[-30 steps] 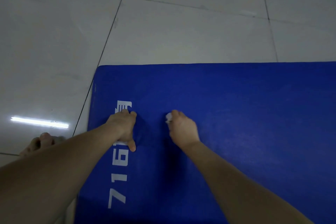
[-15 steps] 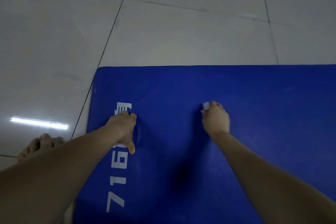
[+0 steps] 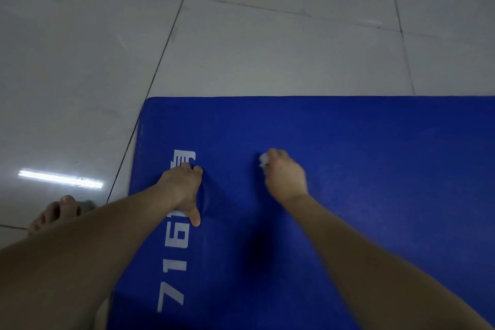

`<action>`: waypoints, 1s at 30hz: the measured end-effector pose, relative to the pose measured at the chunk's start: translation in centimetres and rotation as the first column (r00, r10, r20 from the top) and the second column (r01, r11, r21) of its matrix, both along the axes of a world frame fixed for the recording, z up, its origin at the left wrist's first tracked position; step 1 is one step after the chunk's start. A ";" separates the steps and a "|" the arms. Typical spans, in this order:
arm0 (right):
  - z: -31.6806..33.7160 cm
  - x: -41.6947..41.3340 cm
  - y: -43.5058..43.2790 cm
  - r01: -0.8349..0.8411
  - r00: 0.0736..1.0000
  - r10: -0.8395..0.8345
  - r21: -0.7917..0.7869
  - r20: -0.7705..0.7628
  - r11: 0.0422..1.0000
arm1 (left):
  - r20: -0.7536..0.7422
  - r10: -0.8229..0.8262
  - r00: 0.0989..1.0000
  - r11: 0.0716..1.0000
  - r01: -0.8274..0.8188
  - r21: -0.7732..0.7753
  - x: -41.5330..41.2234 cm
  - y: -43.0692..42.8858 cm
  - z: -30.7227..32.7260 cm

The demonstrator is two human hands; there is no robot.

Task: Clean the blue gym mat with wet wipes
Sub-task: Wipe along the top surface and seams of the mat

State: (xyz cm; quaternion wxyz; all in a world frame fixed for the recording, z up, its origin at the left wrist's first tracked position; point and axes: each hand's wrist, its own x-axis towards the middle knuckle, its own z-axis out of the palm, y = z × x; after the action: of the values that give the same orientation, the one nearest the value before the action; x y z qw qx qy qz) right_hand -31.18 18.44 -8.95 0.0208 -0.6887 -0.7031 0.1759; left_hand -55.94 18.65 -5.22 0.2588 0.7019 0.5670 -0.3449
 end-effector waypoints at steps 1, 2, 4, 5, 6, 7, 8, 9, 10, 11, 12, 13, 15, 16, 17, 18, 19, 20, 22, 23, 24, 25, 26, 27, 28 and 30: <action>0.1 2.8 0.2 0.073 0.997 -0.073 0.014 0.030 0.997 | 0.007 0.007 1.000 1.000 -0.007 -0.003 0.0 0.0 0.0; 0.3 5.7 0.3 0.141 0.988 -0.142 0.022 0.067 0.990 | 0.014 0.012 1.000 1.000 -0.012 -0.006 0.0 0.0 -0.1; 0.8 11.0 0.0 0.288 0.950 -0.291 0.044 0.116 0.957 | 0.020 0.007 1.000 1.000 -0.007 -0.002 0.1 0.0 -0.2; 1.0 13.0 -0.1 0.358 0.923 -0.361 0.050 0.131 0.933 | 0.022 0.007 1.000 1.000 -0.007 -0.004 0.0 0.1 -0.2; 1.2 14.3 -0.4 0.426 0.893 -0.427 0.038 0.141 0.904 | 0.023 0.011 1.000 1.000 -0.011 -0.011 0.0 0.0 -0.2; 1.4 14.9 -0.2 0.480 0.868 -0.478 0.017 0.136 0.877 | 0.021 0.011 1.000 1.000 -0.011 -0.009 0.0 0.1 -0.1; 1.3 14.7 0.2 0.517 0.850 -0.513 -0.004 0.120 0.856 | 0.015 0.006 1.000 1.000 -0.006 -0.010 0.0 0.1 -0.1; 1.1 14.1 0.7 0.535 0.842 -0.531 -0.019 0.098 0.845 | 0.009 0.005 1.000 1.000 -0.005 -0.013 0.0 0.1 0.0; 1.0 12.8 1.3 0.539 0.841 -0.537 -0.031 0.068 0.842 | 0.005 0.006 1.000 1.000 -0.005 -0.014 0.0 0.1 0.0; 1.0 11.2 1.8 0.529 0.849 -0.528 -0.038 0.036 0.848 | 0.004 0.007 1.000 1.000 -0.007 -0.015 0.0 0.2 -0.1; 1.0 9.3 2.3 0.496 0.868 -0.496 -0.034 0.008 0.868 | 0.005 0.011 1.000 1.000 -0.011 -0.018 0.0 0.2 -0.2; 1.0 7.1 2.6 0.445 0.896 -0.445 -0.021 -0.009 0.895 | 0.005 0.009 1.000 1.000 -0.009 -0.022 0.0 0.2 -0.2; 0.9 2.4 2.9 0.269 0.961 -0.271 0.025 0.061 0.963 | -0.002 -0.002 1.000 1.000 0.002 -0.021 0.0 0.2 -0.1; 0.8 -0.1 2.6 0.170 0.979 -0.173 0.043 0.106 0.985 | -0.002 -0.003 1.000 1.000 0.003 -0.022 0.0 0.2 -0.1; 0.8 -2.6 2.2 0.087 0.987 -0.095 0.064 0.126 0.994 | -0.001 0.000 1.000 1.000 0.000 -0.019 0.0 0.2 -0.1; 0.9 -5.0 1.4 0.033 0.993 -0.042 0.086 0.114 0.996 | -0.002 0.002 1.000 1.000 -0.002 -0.015 0.0 0.3 -0.1; 0.9 -7.0 0.3 -0.019 0.995 0.009 0.098 0.099 0.995 | -0.003 0.003 1.000 1.000 -0.003 -0.012 0.1 0.2 -0.1; 1.0 -8.6 -0.7 -0.076 0.995 0.069 0.101 0.077 0.992 | -0.003 0.002 1.000 1.000 -0.002 -0.005 0.1 0.2 0.0; 0.5 -9.8 -2.6 -0.224 0.974 0.219 0.092 0.064 0.970 | 0.014 0.008 1.000 1.000 -0.008 0.006 -0.1 0.1 -0.2; 0.2 -9.4 -3.1 -0.313 0.947 0.305 0.074 0.096 0.947 | 0.027 0.011 1.000 1.000 -0.012 0.011 -0.2 0.0 -0.2; 0.0 -8.4 -3.2 -0.386 0.916 0.376 0.047 0.139 0.922 | 0.039 0.011 0.999 1.000 -0.012 0.019 -0.3 -0.1 -0.3; -0.1 -7.0 -2.9 -0.434 0.888 0.422 0.031 0.180 0.900 | 0.048 0.009 0.999 1.000 -0.011 0.026 -0.4 -0.1 -0.3; -0.2 -5.4 -2.7 -0.453 0.874 0.438 0.028 0.209 0.891 | 0.056 0.013 0.998 1.000 -0.015 0.025 -0.5 -0.1 -0.3; -0.2 -3.7 -2.4 -0.430 0.883 0.412 0.033 0.224 0.902 | 0.061 0.018 0.998 1.000 -0.020 0.022 -0.5 -0.2 -0.3; -0.2 -1.8 -2.0 -0.371 0.907 0.354 0.035 0.228 0.928 | 0.063 0.020 0.998 1.000 -0.021 0.019 -0.6 -0.2 -0.3; 0.0 2.2 -1.2 -0.217 0.946 0.203 0.025 0.251 0.976 | 0.065 0.021 0.998 1.000 -0.022 0.012 -0.5 -0.3 -0.2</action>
State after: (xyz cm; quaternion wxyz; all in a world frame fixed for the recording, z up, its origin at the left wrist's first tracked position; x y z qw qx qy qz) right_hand -28.99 17.19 -8.90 -0.0675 -0.6256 -0.7739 0.0715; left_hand -56.47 18.35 -5.39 0.2765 0.7082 0.5678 -0.3154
